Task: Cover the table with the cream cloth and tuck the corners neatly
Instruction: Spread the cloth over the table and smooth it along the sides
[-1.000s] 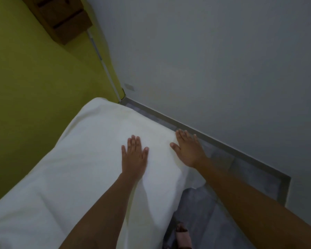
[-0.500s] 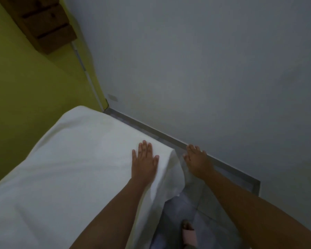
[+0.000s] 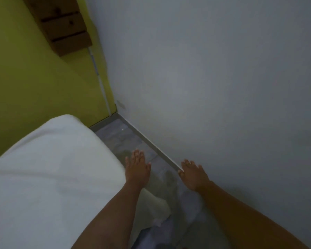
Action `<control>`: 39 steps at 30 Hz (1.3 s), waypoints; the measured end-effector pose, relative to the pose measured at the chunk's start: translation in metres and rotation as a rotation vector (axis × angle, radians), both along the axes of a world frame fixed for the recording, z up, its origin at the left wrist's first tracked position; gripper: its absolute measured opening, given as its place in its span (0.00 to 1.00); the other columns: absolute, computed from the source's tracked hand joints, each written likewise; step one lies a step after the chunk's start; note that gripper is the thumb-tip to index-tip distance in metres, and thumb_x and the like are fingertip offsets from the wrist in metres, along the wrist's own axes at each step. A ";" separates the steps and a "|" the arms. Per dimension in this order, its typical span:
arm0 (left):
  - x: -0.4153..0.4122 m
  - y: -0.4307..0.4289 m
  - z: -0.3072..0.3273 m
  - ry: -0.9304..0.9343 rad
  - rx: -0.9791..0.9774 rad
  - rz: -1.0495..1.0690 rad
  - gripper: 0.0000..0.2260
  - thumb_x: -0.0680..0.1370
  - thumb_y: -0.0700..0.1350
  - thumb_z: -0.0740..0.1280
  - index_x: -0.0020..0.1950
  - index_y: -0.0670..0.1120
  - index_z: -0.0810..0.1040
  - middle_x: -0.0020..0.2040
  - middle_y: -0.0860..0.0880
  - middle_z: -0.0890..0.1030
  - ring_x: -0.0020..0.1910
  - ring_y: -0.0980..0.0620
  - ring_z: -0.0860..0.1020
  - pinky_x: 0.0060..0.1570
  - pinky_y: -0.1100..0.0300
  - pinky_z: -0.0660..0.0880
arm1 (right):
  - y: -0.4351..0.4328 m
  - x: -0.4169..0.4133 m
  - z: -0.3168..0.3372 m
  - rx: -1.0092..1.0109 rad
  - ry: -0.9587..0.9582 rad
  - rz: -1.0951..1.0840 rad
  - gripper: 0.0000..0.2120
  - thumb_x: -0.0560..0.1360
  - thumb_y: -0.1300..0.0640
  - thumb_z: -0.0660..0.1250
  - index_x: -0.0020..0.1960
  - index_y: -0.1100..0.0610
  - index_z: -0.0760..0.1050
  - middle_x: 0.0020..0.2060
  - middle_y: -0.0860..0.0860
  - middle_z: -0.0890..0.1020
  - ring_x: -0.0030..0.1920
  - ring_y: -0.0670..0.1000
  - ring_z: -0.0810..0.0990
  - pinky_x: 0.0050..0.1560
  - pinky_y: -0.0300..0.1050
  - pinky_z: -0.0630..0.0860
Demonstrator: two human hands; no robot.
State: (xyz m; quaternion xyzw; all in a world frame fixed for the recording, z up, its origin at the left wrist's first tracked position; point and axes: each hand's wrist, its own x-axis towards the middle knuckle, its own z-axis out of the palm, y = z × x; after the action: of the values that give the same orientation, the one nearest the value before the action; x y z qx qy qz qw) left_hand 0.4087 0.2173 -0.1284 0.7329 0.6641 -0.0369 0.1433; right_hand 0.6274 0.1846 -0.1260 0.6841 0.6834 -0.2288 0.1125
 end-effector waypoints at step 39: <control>-0.191 0.220 -0.006 0.011 0.078 1.033 0.27 0.82 0.55 0.43 0.78 0.46 0.39 0.78 0.47 0.39 0.76 0.51 0.36 0.74 0.49 0.37 | 0.387 -0.327 -0.005 -0.031 0.341 1.107 0.27 0.82 0.50 0.48 0.77 0.57 0.45 0.78 0.53 0.46 0.77 0.54 0.45 0.75 0.55 0.43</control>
State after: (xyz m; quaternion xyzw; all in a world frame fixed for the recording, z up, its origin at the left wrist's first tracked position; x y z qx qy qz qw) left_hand 0.2178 0.4370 -0.1340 0.3140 0.9409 0.0597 0.1118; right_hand 0.3005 0.5718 -0.1307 0.1764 0.9445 -0.2528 0.1136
